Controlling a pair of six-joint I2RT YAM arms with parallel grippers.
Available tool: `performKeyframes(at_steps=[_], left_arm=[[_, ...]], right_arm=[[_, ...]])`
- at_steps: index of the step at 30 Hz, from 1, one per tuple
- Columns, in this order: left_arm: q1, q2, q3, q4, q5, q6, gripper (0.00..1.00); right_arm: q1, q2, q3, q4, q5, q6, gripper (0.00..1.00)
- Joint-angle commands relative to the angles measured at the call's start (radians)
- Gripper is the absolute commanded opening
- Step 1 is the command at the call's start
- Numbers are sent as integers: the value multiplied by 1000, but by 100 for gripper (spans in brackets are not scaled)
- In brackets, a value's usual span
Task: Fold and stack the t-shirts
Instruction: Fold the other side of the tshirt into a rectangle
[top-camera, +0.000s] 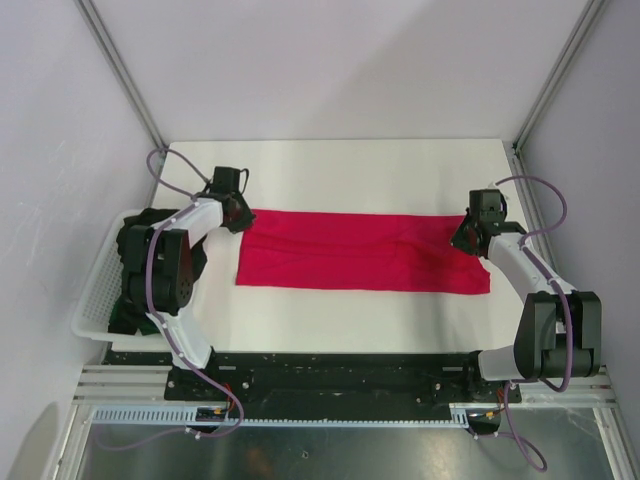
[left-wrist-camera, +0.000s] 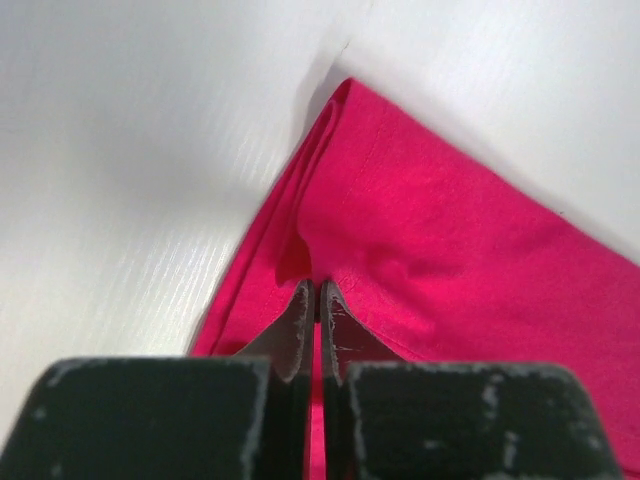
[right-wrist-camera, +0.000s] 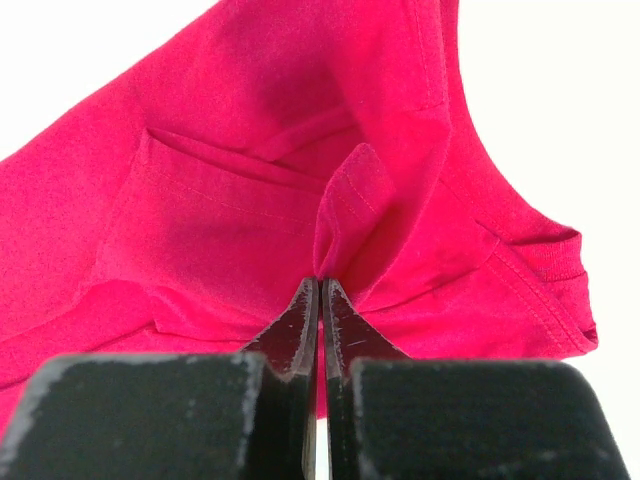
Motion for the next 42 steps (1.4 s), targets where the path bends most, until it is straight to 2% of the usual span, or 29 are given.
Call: performKeyframes(at_steps=[1, 22, 33, 40, 42], left_arm=[[6, -32, 53, 11, -11, 34, 0], [5, -125, -28, 0, -60, 55, 0], [5, -104, -82, 2, -60, 58, 0], [5, -77, -69, 4, -65, 66, 0], [4, -72, -65, 4, -63, 67, 1]], right_arm=[[0, -37, 62, -15, 18, -10, 0], [-7, -125, 72, -117, 71, -21, 0], [-18, -139, -45, -76, 34, 3, 0], [-15, -84, -111, -21, -4, 17, 0], [-15, -71, -113, -14, -4, 15, 4]])
